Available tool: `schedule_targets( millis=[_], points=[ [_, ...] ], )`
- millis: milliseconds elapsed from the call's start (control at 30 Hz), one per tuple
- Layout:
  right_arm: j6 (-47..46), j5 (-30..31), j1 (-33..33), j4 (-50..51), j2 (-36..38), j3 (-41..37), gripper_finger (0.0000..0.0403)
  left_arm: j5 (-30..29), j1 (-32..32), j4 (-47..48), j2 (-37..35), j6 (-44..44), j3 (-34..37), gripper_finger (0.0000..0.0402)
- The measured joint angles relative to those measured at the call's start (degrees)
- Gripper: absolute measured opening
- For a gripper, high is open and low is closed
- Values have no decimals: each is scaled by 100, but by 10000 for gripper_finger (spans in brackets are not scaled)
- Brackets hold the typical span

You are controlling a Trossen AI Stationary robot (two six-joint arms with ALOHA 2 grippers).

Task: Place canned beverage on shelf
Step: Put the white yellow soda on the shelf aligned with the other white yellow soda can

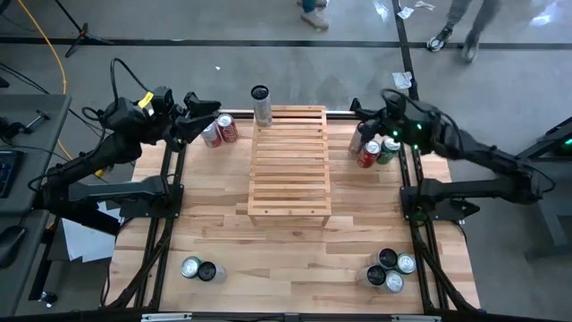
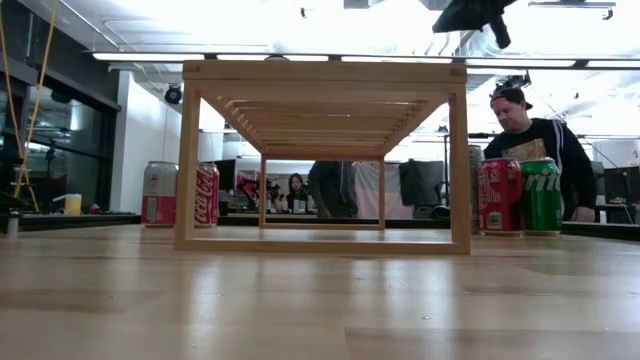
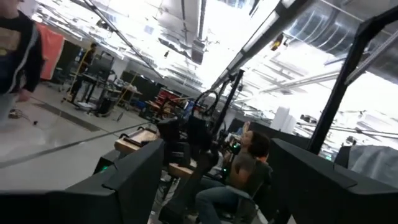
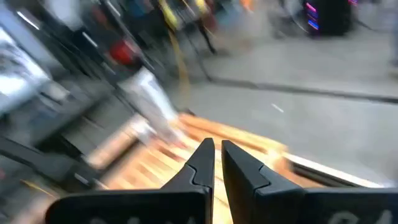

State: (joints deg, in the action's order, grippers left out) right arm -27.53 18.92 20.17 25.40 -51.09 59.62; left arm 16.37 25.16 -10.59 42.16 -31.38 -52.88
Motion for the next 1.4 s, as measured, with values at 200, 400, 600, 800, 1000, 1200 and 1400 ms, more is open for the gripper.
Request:
schedule_targets(
  millis=[200,400,600,800,1000,1200,1400],
  points=[
    [398,100,355,1984,-874,1386,17,-408,3,17,4,2,0,282],
    [190,99,747,3185,-1489,1842,72,-452,3,24,4,168,0,282],
    [-259,-103,1095,3619,-1926,1824,211,-363,3,25,-11,213,0,282],
    [-699,-93,1353,3912,-2398,1824,317,-182,1,20,-97,358,-2,282],
    [-1012,6,1525,4018,-2908,1820,349,-180,1,14,-139,358,-2,282],
    [-1230,4,1588,4302,-3365,1820,351,-178,1,39,-136,317,-2,282],
    [-1269,61,1615,4506,-3545,1820,351,-156,1,46,-134,293,-2,282]
  ],
)
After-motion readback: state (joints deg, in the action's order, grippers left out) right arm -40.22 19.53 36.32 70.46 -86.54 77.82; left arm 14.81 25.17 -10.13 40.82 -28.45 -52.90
